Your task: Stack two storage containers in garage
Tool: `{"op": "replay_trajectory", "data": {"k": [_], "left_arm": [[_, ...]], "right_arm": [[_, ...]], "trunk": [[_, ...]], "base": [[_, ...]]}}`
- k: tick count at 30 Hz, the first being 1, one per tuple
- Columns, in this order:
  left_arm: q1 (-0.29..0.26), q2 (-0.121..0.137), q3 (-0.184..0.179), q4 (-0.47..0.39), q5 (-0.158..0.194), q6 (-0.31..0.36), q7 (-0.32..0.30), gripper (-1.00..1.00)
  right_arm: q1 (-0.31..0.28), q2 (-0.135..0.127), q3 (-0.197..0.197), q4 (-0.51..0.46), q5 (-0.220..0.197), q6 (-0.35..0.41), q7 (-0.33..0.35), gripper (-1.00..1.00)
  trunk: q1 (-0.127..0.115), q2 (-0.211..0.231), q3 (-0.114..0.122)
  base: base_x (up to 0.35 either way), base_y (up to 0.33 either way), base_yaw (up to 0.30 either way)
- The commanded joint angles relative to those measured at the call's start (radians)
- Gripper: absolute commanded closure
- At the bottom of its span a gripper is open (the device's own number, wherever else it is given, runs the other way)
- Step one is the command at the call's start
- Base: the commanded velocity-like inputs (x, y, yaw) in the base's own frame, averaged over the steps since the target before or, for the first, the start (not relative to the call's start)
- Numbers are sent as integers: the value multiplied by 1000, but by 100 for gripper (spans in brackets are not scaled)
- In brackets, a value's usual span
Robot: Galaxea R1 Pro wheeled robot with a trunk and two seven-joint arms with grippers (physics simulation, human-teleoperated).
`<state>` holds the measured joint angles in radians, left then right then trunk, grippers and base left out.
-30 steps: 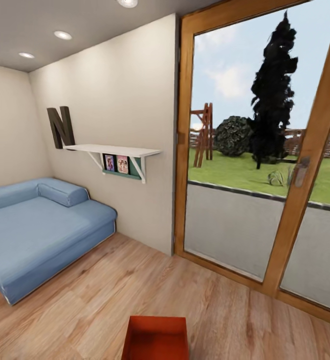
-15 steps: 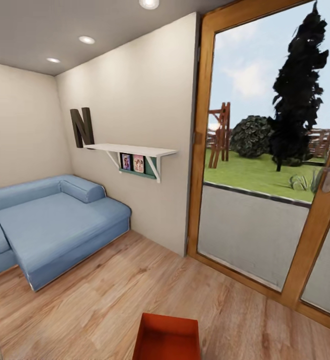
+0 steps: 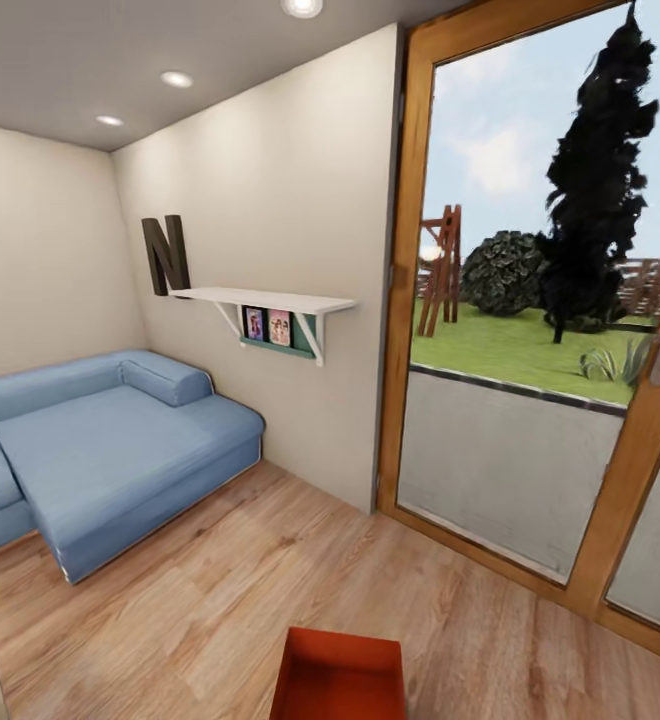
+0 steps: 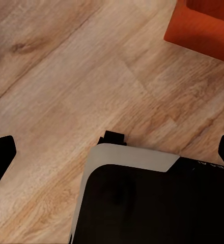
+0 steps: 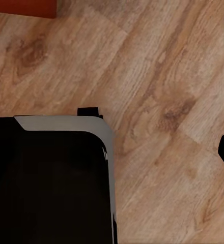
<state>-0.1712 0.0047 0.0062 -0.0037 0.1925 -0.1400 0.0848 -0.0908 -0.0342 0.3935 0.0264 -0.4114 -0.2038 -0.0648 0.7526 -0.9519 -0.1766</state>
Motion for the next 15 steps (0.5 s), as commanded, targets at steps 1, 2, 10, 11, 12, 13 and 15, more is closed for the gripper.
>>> {"op": "replay_trajectory", "data": {"k": [1,2,10,11,12,13,15], "left_arm": [[-1,0,0,1,5,-3,0,-100],[-1,0,0,1,5,-3,1,-100],[-1,0,0,1,4,-4,1,-100],[-1,0,0,1,4,-4,0,-100],[-1,0,0,1,5,-4,0,-100],[-1,0,0,1,5,-4,0,-100],[-1,0,0,1,5,-4,0,-100]], "right_arm": [[-1,0,8,3,-7,-5,-1,-100],[-1,0,8,3,-7,-6,-1,-100],[-1,2,8,3,-7,-5,-1,-100],[-1,2,8,3,-7,-5,-1,-100],[-1,2,8,3,-7,-5,-1,-100],[-1,2,8,3,-7,-5,-1,-100],[-1,2,8,3,-7,-5,-1,-100]], "trunk": [[0,-1,-1],[0,-1,-1],[0,-1,-1],[0,-1,-1],[0,-1,-1],[0,-1,-1],[0,-1,-1]], "base": [[73,285,0],[51,224,0],[6,25,0],[0,2,0],[0,1,0],[0,1,0],[73,1,0]]}}
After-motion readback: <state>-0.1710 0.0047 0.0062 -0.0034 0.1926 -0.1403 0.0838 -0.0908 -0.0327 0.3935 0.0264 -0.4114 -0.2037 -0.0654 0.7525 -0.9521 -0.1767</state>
